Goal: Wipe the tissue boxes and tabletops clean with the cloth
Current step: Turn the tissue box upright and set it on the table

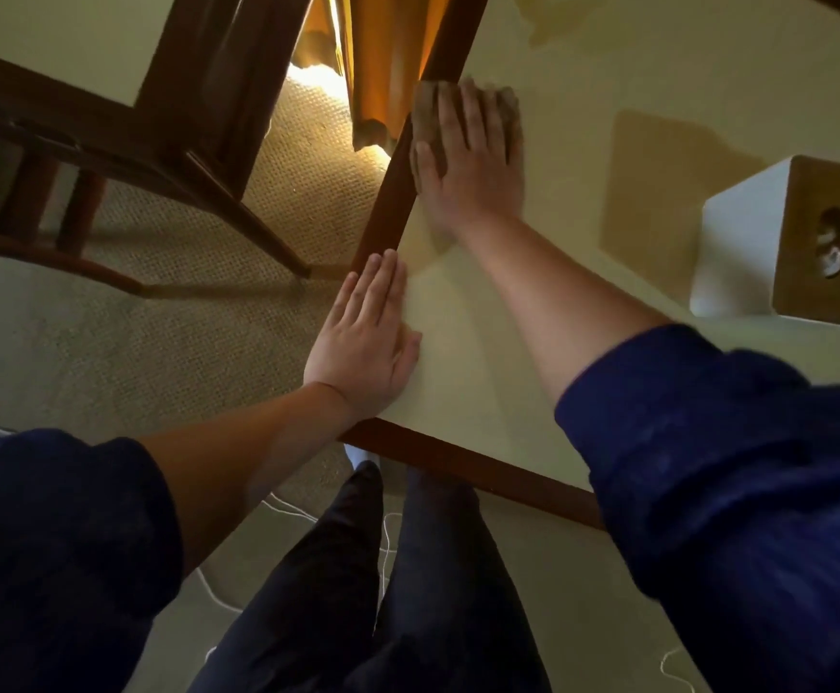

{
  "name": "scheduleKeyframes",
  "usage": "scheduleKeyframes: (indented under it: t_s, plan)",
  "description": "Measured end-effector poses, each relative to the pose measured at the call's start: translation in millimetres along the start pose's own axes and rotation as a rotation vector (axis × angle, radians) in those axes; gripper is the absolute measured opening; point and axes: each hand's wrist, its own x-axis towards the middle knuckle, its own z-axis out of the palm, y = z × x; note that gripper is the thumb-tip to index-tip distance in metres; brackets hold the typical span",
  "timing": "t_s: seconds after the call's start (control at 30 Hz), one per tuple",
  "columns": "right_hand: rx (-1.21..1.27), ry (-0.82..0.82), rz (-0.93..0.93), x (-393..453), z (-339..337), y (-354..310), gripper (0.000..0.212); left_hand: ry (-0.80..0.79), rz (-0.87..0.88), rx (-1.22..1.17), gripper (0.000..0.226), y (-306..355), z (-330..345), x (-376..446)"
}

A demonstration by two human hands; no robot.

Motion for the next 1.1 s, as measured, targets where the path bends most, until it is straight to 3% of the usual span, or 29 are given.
scheduleKeyframes:
  t_s: [0.17,0.3,0.43,0.77,1.1]
  plan:
    - [0.020,-0.011,0.021,64.1,-12.2,16.2,0.073,0.044,-0.065,-0.144,0.073,6.9,-9.3,3.4]
    - [0.074,0.062,0.159,-11.8,3.8,37.9,0.072,0.112,-0.126,-0.156,0.062,19.7,-20.3,24.2]
    - [0.077,0.030,0.218,-52.9,11.7,49.5,0.072,0.095,-0.106,-0.178,0.059,17.3,-22.9,74.5]
    - [0.024,0.087,0.097,103.7,-9.8,63.1,0.073,0.101,-0.010,-0.088,0.069,11.1,-35.9,189.2]
    - [0.019,0.059,0.088,193.8,-30.2,69.1,0.073,0.057,-0.017,0.055,0.084,15.4,-28.4,212.7]
